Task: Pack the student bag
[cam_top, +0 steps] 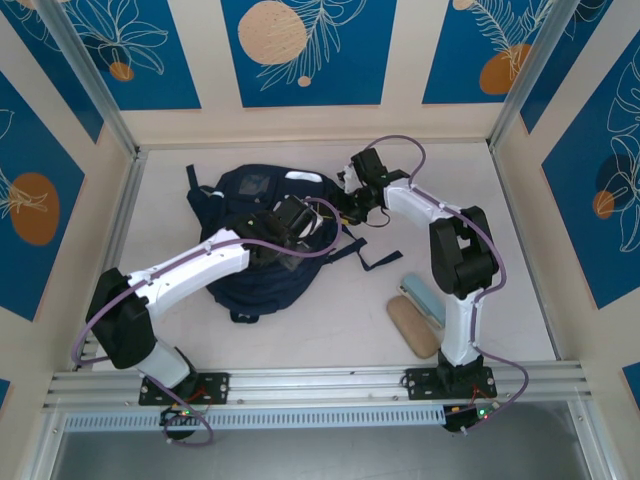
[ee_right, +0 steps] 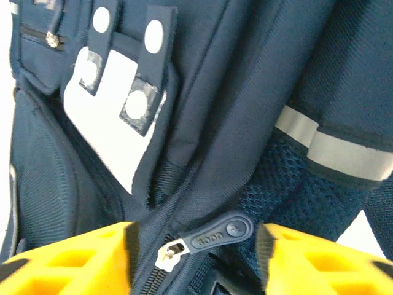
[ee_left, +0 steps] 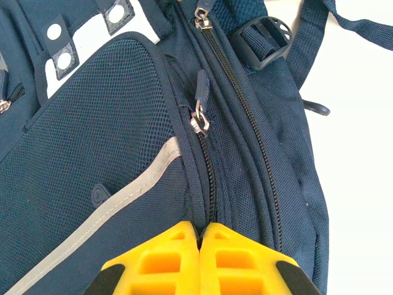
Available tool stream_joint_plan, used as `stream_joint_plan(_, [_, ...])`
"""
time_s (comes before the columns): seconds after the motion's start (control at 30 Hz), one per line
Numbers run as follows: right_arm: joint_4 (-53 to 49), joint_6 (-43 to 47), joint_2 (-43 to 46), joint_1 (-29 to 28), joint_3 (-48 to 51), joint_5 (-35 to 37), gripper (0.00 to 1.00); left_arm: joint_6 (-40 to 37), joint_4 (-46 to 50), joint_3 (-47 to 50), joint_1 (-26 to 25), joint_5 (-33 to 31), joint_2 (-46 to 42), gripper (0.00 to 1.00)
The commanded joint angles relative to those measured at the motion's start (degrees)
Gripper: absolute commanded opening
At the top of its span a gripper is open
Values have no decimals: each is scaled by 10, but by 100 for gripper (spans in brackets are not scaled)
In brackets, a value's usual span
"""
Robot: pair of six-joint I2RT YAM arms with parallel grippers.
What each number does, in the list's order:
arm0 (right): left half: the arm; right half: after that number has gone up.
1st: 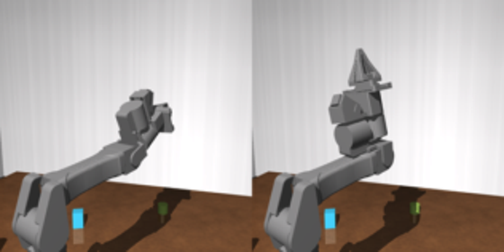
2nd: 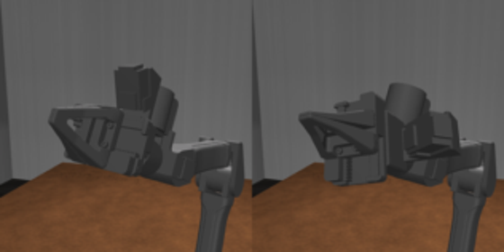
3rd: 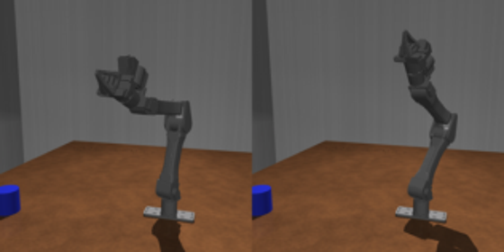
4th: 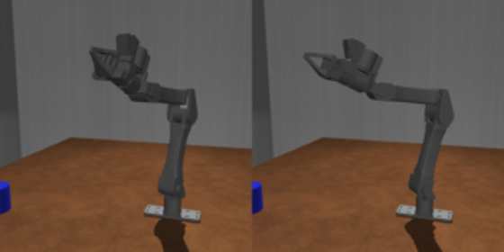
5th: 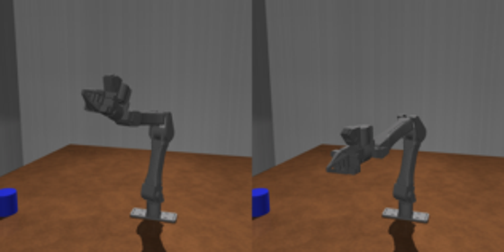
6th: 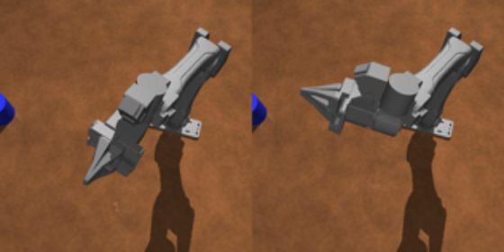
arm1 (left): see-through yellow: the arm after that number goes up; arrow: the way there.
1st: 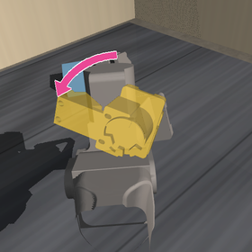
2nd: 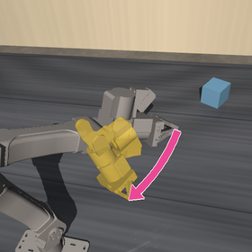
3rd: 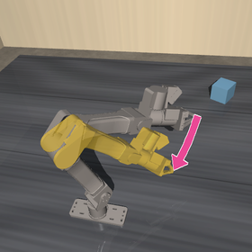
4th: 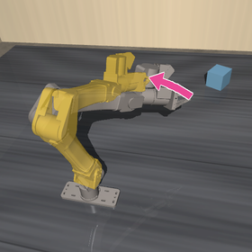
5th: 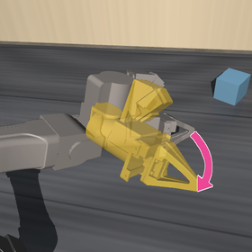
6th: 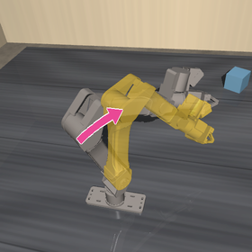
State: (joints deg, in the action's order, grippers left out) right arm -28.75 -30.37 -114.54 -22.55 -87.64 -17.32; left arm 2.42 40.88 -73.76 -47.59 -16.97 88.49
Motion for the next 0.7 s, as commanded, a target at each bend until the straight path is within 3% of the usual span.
stream_joint_plan(0.0, [-2,2,-28,6,-33,-42,47,11,-29,-6,2,0,-19,0])
stream_joint_plan(0.13, [-18,17,-44,7,-45,-39,47,13,-28,-7,3,-1,-18,0])
stream_joint_plan(0.3, [-30,57,-46,8,-42,-52,61,14,-27,-5,3,0,-17,0])
stream_joint_plan(0.4, [-22,81,-46,9,-40,-97,62,13,-29,-6,3,-1,-17,0])
stream_joint_plan(0.5, [-19,95,-49,8,-48,-126,59,13,-30,-7,3,0,-15,0])
stream_joint_plan(0.67, [-25,98,-36,8,-39,-111,44,11,-27,-10,3,1,-12,0])
